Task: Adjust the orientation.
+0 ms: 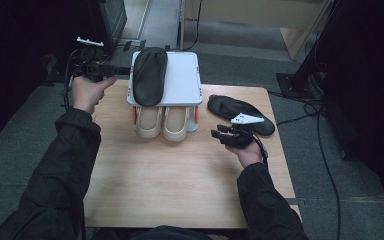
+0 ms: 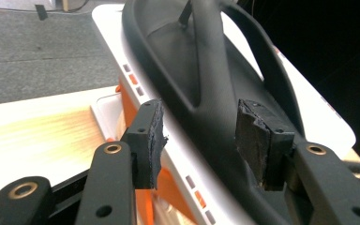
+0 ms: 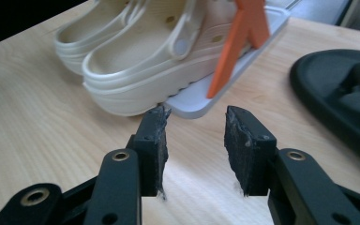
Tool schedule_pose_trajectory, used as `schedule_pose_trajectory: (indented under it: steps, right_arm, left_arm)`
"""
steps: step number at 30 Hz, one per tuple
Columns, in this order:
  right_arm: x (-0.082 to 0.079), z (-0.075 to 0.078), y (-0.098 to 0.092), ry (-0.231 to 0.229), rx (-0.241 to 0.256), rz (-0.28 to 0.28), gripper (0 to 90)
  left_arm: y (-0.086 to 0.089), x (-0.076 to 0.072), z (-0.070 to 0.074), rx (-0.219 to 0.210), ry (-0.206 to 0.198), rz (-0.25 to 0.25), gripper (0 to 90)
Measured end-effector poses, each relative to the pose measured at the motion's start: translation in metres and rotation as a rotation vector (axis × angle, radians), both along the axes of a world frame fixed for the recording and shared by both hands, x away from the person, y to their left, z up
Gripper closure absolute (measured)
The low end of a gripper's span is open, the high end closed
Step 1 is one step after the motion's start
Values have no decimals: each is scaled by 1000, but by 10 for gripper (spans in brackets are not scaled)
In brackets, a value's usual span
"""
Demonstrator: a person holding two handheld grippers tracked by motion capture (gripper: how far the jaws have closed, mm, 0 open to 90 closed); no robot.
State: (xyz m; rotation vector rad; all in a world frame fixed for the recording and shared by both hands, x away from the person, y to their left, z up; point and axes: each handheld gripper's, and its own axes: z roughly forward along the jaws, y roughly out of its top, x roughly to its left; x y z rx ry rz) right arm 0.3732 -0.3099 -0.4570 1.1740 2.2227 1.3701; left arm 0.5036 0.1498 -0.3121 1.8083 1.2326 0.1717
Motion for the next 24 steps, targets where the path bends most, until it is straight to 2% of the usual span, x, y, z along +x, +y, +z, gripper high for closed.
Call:
schedule_pose_trajectory:
  steps: [3, 5, 9, 10, 14, 18, 19, 24]
  right_arm:
    - [4, 1, -8, -1, 5, -23, 599]
    - [6, 0, -13, 0, 14, -40, 608]
    - [14, -3, -20, 12, 7, -68, 613]
    - [17, -3, -21, 21, 2, -72, 613]
    - [21, -3, -27, 18, -12, -81, 623]
    - [25, -1, -35, 13, -5, -103, 636]
    - [26, 0, -36, 17, -6, -108, 638]
    - [32, 1, -44, 18, -14, -126, 648]
  left_arm:
    - [4, -5, -3, -6, -1, 1, 517]
    - [6, -14, -4, 12, -22, 2, 516]
    - [9, -21, -9, 12, -17, -1, 518]
    - [12, -26, -13, 2, -12, 4, 518]
    - [17, -35, -23, 11, -8, 7, 519]
    - [20, -45, -30, 16, -8, 6, 517]
    - [20, -47, -33, 28, -11, 6, 515]
    - [22, -54, -47, 22, 0, 0, 513]
